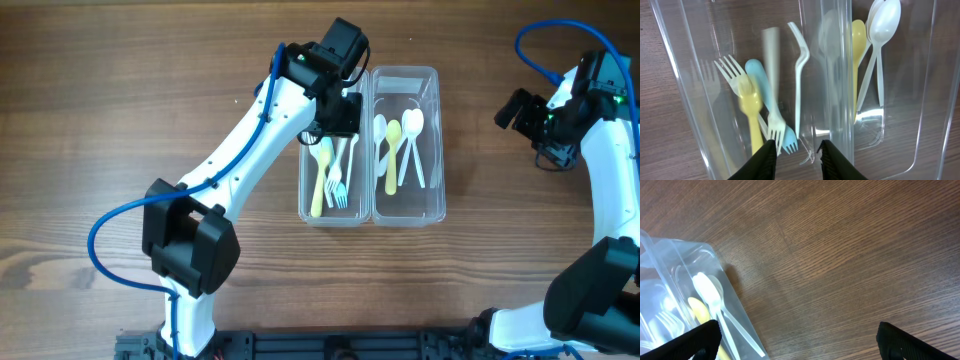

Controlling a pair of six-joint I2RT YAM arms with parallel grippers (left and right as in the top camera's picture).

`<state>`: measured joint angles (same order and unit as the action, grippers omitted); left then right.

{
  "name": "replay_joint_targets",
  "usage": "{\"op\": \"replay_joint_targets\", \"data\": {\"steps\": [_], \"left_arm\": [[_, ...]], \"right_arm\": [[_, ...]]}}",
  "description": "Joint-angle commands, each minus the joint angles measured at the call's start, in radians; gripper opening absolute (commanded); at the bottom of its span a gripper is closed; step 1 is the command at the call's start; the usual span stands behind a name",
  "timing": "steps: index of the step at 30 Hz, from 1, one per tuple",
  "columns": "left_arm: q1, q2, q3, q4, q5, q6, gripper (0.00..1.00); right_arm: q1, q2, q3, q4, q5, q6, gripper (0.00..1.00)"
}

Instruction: Pack container

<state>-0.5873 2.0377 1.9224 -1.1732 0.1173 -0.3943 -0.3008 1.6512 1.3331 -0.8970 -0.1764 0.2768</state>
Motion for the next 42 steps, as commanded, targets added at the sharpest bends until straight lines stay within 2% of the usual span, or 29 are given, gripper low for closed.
{"op": "replay_joint_targets", "data": {"steps": [1,6,14,19,21,23,24,29,31,37,42], "left_arm": [[-0.002,0.010,0.006,-0.001,-0.010,-0.011,0.31],[0.003,0.010,0.006,-0.001,-0.010,-0.011,0.21],[0.112,-0.079,0.006,-0.010,-0.010,-0.011,0.20],[0.262,-0.161,0.006,-0.027,-0.025,-0.010,0.53],[0.360,-0.174,0.006,-0.053,-0.044,-0.003,0.62],[0.440,-0.174,0.006,-0.086,-0.044,-0.002,0.75],[0.477,-0.174,0.006,-0.101,-0.042,0.019,0.77],[0.560,-0.216,0.006,-0.146,-0.034,0.191,0.61],[0.560,-0.259,0.006,-0.146,-0.059,0.231,0.60],[0.554,-0.432,0.006,-0.164,-0.185,0.233,0.57],[0.550,-0.610,0.006,-0.194,-0.191,0.230,0.55]], "right_arm": [[0.002,0.008,-0.004,0.003,-0.005,0.015,1.00],[0.002,0.008,-0.004,0.003,-0.005,0.015,1.00],[0.002,0.008,-0.004,0.004,-0.005,0.014,1.00],[0.002,0.008,-0.004,0.016,-0.005,-0.016,1.00],[0.002,0.008,-0.004,0.033,-0.004,-0.045,1.00],[0.002,0.008,-0.004,0.069,-0.005,-0.077,1.00],[0.002,0.008,-0.004,0.091,-0.007,-0.097,1.00],[0.002,-0.040,0.021,0.122,-0.086,-0.220,1.00],[0.002,-0.103,0.039,0.132,-0.087,-0.255,1.00],[0.002,-0.354,0.048,0.157,-0.087,-0.346,1.00],[0.002,-0.597,0.048,0.110,-0.127,-0.407,1.00]]}}
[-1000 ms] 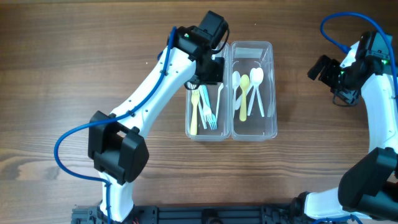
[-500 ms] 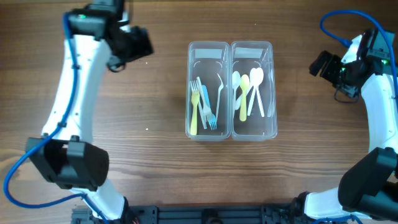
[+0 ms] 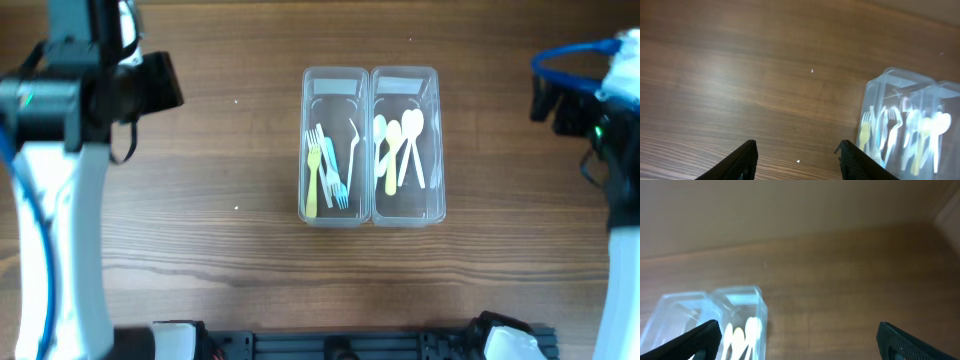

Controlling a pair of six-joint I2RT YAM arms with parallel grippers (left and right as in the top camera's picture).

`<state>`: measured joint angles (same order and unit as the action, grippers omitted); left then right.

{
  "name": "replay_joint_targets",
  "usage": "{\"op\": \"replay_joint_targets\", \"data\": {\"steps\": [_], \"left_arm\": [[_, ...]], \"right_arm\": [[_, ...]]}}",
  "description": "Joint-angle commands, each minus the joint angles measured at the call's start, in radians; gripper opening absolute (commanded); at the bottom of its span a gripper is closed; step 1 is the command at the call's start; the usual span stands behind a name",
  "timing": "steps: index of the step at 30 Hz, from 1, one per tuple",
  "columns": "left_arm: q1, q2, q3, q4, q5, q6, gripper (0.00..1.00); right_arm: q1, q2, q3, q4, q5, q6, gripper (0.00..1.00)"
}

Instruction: Pack container

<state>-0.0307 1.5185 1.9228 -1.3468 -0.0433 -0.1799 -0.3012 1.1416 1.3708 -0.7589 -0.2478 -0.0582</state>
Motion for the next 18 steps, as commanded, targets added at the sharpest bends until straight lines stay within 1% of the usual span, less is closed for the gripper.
{"op": "replay_joint_targets", "data": {"steps": [1,6,9,11,12,13,18], "left_arm": [[-0.006,-0.113,0.005,-0.034,-0.031,0.016,0.55],[-0.006,-0.200,0.005,-0.122,-0.054,0.020,0.56],[-0.006,-0.220,0.005,-0.171,-0.092,0.020,0.58],[-0.006,-0.225,0.005,-0.198,-0.097,0.019,0.65],[-0.006,-0.225,0.005,-0.208,-0.097,0.019,0.72],[-0.006,-0.224,0.005,-0.213,-0.097,0.016,1.00],[-0.006,-0.222,0.005,-0.218,-0.097,0.016,1.00]], "right_arm": [[0.003,-0.115,0.010,-0.038,-0.077,-0.088,1.00],[0.003,-0.215,0.010,-0.094,-0.143,-0.096,1.00],[0.003,-0.220,0.010,-0.121,-0.142,-0.097,1.00],[0.002,-0.212,0.010,-0.134,-0.142,-0.098,1.00],[0.003,-0.206,0.010,-0.140,-0.142,-0.098,1.00],[0.003,-0.201,0.010,-0.143,-0.142,-0.098,1.00],[0.002,-0.150,0.010,-0.144,-0.142,-0.097,1.00]]}}
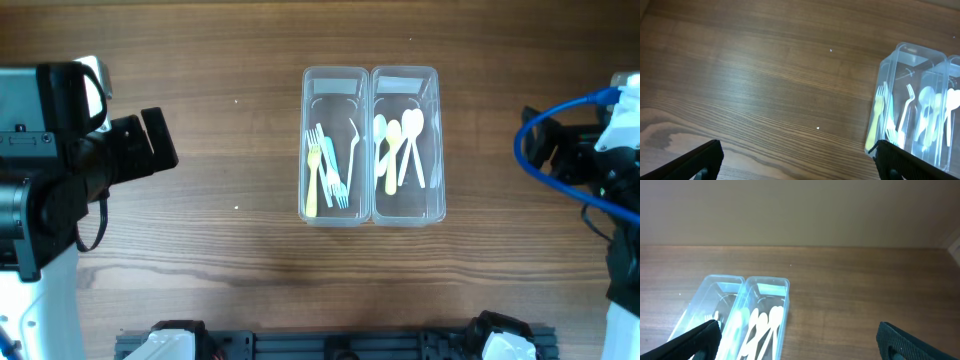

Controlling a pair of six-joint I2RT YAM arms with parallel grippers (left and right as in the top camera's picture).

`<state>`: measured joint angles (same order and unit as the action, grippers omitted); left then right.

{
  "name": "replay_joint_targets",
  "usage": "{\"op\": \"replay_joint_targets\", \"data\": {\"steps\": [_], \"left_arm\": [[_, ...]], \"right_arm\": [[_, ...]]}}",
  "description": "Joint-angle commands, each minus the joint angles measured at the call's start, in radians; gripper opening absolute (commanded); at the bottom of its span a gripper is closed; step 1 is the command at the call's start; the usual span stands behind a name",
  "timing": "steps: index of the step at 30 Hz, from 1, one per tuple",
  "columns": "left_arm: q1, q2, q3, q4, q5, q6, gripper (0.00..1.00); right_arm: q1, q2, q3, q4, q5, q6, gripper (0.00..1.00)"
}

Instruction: Pack container

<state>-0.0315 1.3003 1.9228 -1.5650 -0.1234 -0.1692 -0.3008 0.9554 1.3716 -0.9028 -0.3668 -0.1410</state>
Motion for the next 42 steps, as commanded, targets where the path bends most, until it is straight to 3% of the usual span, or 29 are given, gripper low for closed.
{"op": "replay_joint_targets", "data": {"steps": [1,10,14,16,21,26,31,42], "left_arm": [[-0.006,-0.004,0.005,0.000,-0.016,0.005,1.00],[-0.006,-0.004,0.005,0.000,-0.016,0.005,1.00],[-0.006,-0.004,0.005,0.000,-0.016,0.005,1.00],[-0.006,-0.004,0.005,0.000,-0.016,0.005,1.00],[-0.006,-0.004,0.005,0.000,-0.016,0.005,1.00],[-0.006,-0.004,0.005,0.000,-0.016,0.005,1.00],[-0.006,-0.004,0.005,0.000,-0.016,0.005,1.00],[-0.006,-0.004,0.005,0.000,-0.016,0.005,1.00]], "right_arm": [[0.002,0.051,0.009,0.000,-0.023,-0.014,1.00],[0.002,0.221,0.009,0.000,-0.024,-0.010,1.00],[0.002,0.293,0.009,-0.003,-0.023,0.141,1.00],[0.002,0.299,0.010,0.008,-0.023,0.147,1.00],[0.002,0.232,0.010,0.053,-0.016,0.022,1.00],[0.002,0.058,0.010,0.113,-0.016,-0.070,1.00],[0.002,-0.096,0.010,0.147,-0.016,-0.070,1.00],[0.002,-0.080,0.009,0.082,-0.016,-0.069,1.00]]}}
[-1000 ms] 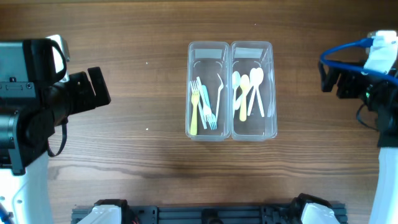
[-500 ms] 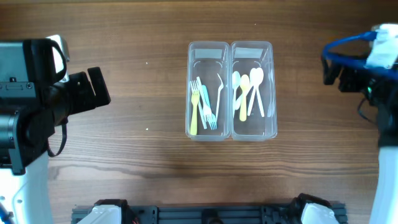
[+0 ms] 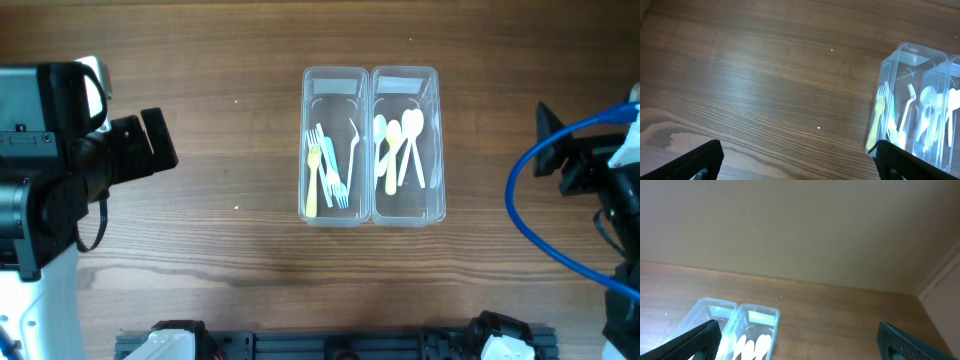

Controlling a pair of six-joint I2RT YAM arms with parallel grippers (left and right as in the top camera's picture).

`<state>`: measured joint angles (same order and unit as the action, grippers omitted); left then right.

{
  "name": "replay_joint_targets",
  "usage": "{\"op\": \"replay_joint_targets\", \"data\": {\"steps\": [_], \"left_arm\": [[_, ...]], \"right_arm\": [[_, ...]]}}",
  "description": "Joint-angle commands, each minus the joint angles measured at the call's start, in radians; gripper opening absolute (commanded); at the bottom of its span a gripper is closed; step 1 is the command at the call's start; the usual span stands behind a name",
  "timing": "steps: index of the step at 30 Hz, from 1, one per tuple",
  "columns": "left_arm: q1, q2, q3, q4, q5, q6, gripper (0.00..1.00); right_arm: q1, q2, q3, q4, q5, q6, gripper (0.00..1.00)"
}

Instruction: Pack container

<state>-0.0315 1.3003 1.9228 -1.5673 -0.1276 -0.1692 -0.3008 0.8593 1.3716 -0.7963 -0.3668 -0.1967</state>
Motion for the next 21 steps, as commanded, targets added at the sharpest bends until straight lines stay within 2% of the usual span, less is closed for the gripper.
{"op": "replay_joint_targets", "data": {"steps": [1,17,21], "left_arm": [[-0.006,-0.004,0.005,0.002,-0.012,0.005,1.00],[-0.006,-0.004,0.005,0.002,-0.012,0.005,1.00],[-0.006,-0.004,0.005,0.002,-0.012,0.005,1.00]], "right_arm": [[0.002,0.021,0.009,-0.037,-0.016,-0.013,1.00],[0.002,0.137,0.010,-0.049,-0.034,-0.015,1.00],[0.002,0.041,0.010,-0.034,-0.091,-0.179,1.00]]}}
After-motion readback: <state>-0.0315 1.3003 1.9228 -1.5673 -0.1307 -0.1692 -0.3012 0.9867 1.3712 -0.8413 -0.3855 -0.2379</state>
